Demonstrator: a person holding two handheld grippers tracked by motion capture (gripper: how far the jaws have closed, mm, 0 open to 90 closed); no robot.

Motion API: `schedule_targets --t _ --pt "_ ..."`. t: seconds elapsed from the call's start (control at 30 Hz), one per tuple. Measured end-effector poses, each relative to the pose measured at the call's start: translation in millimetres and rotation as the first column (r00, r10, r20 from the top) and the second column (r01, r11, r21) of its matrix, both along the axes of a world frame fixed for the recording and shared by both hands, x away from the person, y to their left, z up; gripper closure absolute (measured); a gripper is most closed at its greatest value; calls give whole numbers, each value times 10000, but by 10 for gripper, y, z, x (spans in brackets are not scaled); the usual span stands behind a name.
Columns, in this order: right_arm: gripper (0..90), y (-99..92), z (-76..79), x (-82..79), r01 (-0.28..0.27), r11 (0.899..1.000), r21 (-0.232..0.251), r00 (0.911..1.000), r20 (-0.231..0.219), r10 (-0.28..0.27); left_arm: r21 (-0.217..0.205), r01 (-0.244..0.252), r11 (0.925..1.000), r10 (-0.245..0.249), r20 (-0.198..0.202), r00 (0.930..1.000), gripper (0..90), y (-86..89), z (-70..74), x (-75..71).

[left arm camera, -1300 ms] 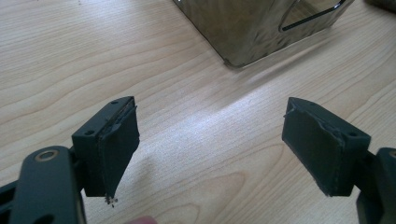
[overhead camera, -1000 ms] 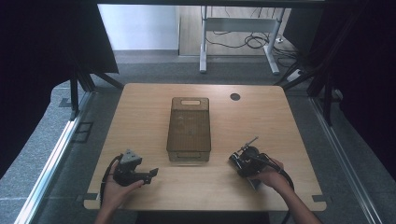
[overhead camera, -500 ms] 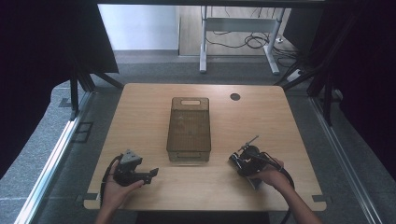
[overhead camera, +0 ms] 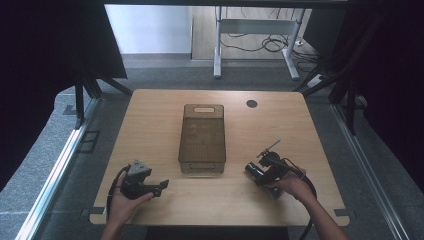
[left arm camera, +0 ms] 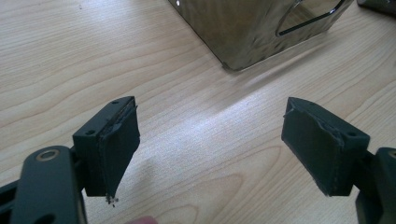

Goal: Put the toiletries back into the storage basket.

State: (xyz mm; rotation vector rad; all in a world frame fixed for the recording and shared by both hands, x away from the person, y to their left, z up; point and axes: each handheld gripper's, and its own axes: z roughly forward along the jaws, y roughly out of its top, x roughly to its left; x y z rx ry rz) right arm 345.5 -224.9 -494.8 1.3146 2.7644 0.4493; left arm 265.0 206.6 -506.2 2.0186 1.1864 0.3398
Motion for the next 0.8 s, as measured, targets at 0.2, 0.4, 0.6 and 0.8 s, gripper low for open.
schedule_targets --t 0.2,0.4,0.6,0.8 --pt "453 -39 31 38 136 9991 398 9992 -391 -120 -59 -2 10000 3 24 10000 193 2 13 -6" --pt "457 -98 43 79 410 9964 736 9977 -571 -368 -62 -9 10000 9 30 10000 193 18 21 -6" --pt "459 -130 81 86 522 9904 1283 9965 -721 -432 -63 -4 10000 4 50 10000 193 10 18 -6" --pt "461 -155 129 100 649 9847 1616 9957 -751 -533 -57 -10 10000 10 33 10000 193 15 13 -3"
